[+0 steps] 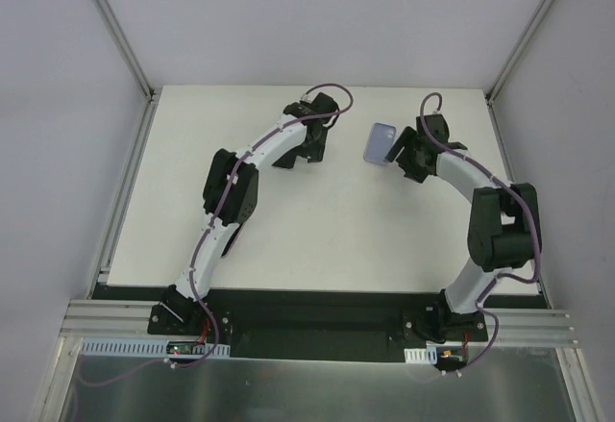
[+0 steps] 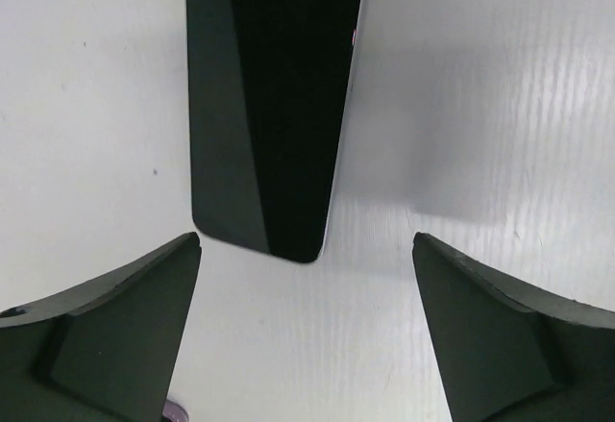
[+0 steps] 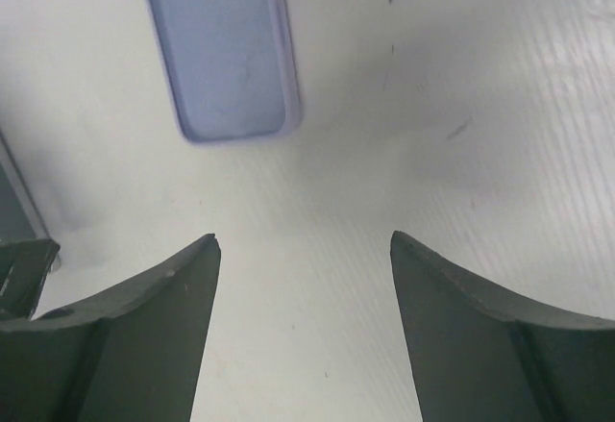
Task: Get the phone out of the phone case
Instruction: Place the phone case at the center of the board, then pick up the phone at the center of the board.
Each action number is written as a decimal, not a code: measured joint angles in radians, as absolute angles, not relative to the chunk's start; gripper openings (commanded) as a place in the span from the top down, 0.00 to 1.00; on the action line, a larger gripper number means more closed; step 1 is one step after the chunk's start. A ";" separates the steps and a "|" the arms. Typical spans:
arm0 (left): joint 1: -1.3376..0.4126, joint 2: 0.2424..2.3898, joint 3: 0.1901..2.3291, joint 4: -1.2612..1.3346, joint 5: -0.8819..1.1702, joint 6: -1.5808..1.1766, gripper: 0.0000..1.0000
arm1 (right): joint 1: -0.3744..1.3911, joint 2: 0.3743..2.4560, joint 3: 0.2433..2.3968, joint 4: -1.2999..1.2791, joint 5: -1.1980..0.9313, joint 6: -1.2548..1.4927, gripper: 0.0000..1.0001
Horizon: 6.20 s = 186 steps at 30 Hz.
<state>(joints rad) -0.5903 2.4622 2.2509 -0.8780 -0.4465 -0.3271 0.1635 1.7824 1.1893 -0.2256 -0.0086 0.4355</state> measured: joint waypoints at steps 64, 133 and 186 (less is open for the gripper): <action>-0.241 1.782 1.098 -0.850 -0.034 -0.326 0.01 | 0.227 1.320 0.841 -0.305 -0.052 0.282 0.26; -0.217 1.768 1.065 -0.781 0.001 -0.199 0.11 | 0.256 1.273 0.841 -0.311 -0.049 0.284 0.26; -0.664 1.774 1.345 -0.671 0.157 -0.688 0.02 | 0.473 1.339 0.821 -0.319 -0.199 0.343 0.27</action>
<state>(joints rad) -0.6636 1.7737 1.3453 -0.6712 0.1566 -0.6880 0.4728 1.3388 0.8211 -0.3187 -0.1986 0.3431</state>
